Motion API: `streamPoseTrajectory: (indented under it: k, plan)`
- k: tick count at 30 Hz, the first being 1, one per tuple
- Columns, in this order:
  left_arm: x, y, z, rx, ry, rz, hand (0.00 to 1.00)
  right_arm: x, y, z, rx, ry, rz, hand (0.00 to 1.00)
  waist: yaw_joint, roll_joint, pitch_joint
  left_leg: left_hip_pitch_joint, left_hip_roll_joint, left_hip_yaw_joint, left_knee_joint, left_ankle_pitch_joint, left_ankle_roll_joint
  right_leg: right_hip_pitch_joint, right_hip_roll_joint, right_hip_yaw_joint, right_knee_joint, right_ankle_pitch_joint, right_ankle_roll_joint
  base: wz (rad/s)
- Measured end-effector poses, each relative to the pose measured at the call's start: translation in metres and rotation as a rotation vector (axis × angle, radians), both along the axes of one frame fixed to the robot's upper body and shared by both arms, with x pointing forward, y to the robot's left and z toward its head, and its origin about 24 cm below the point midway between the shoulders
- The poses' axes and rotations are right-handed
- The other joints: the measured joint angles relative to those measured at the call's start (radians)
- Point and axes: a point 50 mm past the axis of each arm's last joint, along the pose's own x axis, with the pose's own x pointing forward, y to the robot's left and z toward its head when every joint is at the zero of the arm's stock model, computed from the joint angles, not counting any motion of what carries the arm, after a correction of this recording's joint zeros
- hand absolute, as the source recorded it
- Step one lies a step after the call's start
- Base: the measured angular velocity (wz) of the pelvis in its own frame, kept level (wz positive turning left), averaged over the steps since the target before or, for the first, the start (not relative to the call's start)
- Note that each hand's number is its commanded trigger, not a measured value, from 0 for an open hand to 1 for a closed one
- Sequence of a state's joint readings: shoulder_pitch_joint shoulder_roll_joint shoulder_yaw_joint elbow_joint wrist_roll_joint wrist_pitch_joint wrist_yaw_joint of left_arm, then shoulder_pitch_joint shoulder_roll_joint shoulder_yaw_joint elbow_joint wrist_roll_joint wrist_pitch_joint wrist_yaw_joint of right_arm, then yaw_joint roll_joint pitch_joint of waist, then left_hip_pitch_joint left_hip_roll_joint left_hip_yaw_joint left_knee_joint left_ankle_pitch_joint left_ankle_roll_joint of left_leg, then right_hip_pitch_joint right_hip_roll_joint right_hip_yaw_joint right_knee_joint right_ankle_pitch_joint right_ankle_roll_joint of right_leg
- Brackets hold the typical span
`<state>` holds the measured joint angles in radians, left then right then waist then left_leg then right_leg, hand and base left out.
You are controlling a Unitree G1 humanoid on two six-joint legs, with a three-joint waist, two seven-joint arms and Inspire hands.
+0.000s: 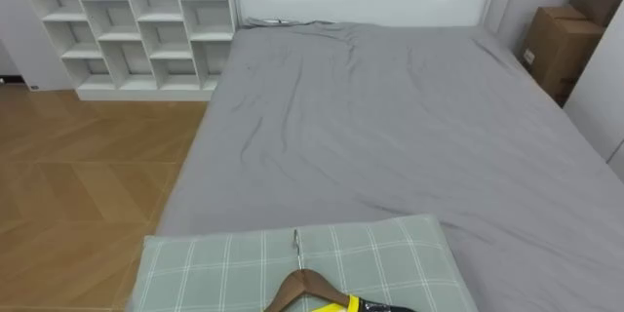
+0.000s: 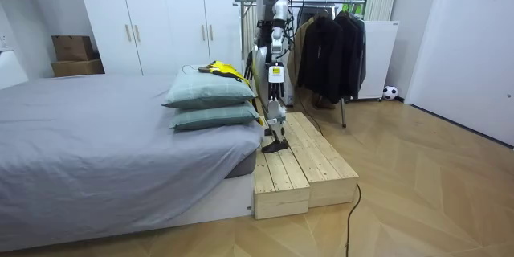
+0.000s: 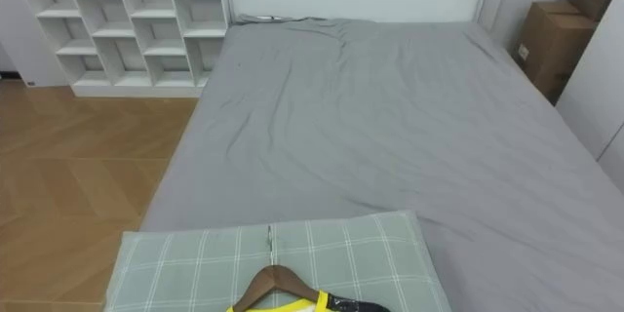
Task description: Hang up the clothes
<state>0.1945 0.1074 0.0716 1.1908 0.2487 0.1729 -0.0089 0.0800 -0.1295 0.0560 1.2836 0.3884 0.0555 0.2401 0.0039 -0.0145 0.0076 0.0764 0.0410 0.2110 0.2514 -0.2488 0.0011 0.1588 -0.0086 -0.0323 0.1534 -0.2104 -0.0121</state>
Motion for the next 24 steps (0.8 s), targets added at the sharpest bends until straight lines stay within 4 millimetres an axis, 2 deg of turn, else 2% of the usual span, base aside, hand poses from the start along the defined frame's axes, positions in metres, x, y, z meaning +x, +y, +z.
streamPoseTrajectory:
  k: [5, 6, 24]
  plan:
    - [0.0008, 0.0, 0.0, -0.001, -0.002, 0.0, 0.0, 0.0002, 0.0004, -0.0001, 0.001, -0.001, 0.0, 0.0, -0.004, -0.002, 0.0013, -0.001, -0.001, -0.008, 0.003, 0.0, 0.0, 0.002, 0.0, -0.005, 0.001, 0.0, 0.0, 0.02]
    - [0.001, 0.0, 0.0, -0.001, -0.004, 0.0, 0.0, 0.0001, 0.0003, 0.0, 0.001, -0.001, 0.001, 0.0, -0.001, 0.002, -0.0009, -0.001, 0.0, -0.006, 0.003, 0.0, 0.0, 0.002, 0.0, -0.003, 0.001, 0.0, 0.0, -0.04]
    - [-0.0033, 0.0005, 0.0002, 0.006, -0.004, 0.005, 0.0, -0.0022, -0.0003, -0.0003, -0.007, 0.006, -0.012, 0.0, -0.003, 0.004, -0.002, 0.007, -0.001, -0.008, 0.003, -0.002, 0.0, 0.015, 0.0, -0.005, -0.002, 0.0, 0.0, 0.0]
